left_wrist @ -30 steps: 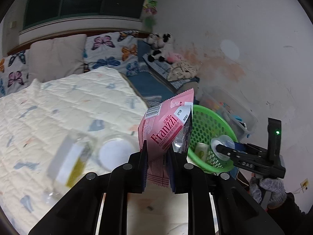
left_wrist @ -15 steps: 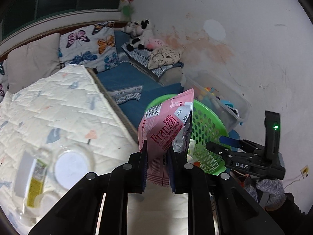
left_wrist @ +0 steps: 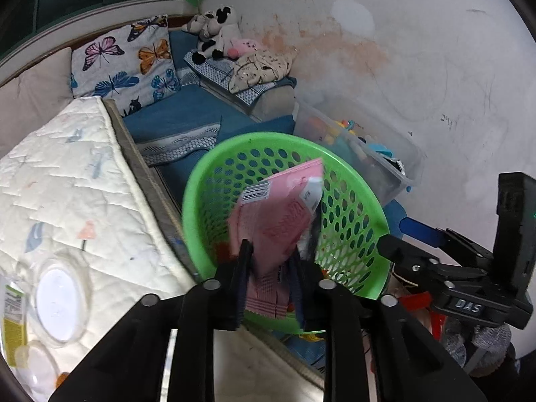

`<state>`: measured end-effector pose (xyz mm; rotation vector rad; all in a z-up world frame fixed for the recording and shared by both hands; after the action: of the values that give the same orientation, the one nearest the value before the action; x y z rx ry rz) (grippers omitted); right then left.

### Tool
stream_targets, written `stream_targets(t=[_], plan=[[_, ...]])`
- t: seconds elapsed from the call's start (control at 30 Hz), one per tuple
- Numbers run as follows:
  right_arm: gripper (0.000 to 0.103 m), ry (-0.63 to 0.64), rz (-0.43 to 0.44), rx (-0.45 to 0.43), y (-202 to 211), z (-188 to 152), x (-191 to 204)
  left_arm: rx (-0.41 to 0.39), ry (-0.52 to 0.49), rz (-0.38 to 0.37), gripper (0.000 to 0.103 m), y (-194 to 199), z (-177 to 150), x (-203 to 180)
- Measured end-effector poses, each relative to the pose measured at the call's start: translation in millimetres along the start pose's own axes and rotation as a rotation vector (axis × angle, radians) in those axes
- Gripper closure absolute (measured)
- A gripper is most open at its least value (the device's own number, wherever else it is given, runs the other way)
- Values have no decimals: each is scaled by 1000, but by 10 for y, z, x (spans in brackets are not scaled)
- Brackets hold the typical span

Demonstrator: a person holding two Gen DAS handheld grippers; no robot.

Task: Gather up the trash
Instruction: 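Open both grippers to drop the dome and Franzzi wrapper into the green basket, then grasp the clear plastic bottle with the left gripper while the right gripper moves over the mattress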

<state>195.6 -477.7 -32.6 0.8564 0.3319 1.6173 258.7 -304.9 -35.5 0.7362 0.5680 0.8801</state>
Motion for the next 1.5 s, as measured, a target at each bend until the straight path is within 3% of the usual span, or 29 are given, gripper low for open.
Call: stream_targets(t=[0.1, 0.3, 0.5, 0.83, 1.07, 1.27, 1.5], plan=[[26, -5, 4, -1, 19, -7, -23, -7, -4, 6, 54, -32, -11, -41], [26, -6, 14, 4, 13, -21, 15, -13, -4, 7, 53, 6, -52, -13], [25, 20, 32, 15, -20, -54, 170, -26, 43, 36, 53, 206, -179, 261], [22, 78, 77, 21, -78, -88, 632, -70, 115, 138, 53, 616, -372, 901], [21, 117, 117, 35, -125, -138, 965, -92, 152, 257, 53, 882, -485, 1437], [21, 152, 152, 54, -183, -199, 1253, -68, 208, 364, 47, 992, -578, 2063], [20, 206, 193, 94, -319, -285, 1632, 16, 228, 411, 40, 914, -729, 2558]])
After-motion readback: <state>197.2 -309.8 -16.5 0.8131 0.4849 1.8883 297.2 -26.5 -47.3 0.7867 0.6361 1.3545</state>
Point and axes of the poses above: each gripper's, at about its wrist camera, not at the fingertips, and y roughly against the way its jaws point, x to its left, z to its top, the point moved 5 cm from there along -y, roughly the way its jaws point, and after that the axes turned 5 degrees about z, right-handed, at the moved point
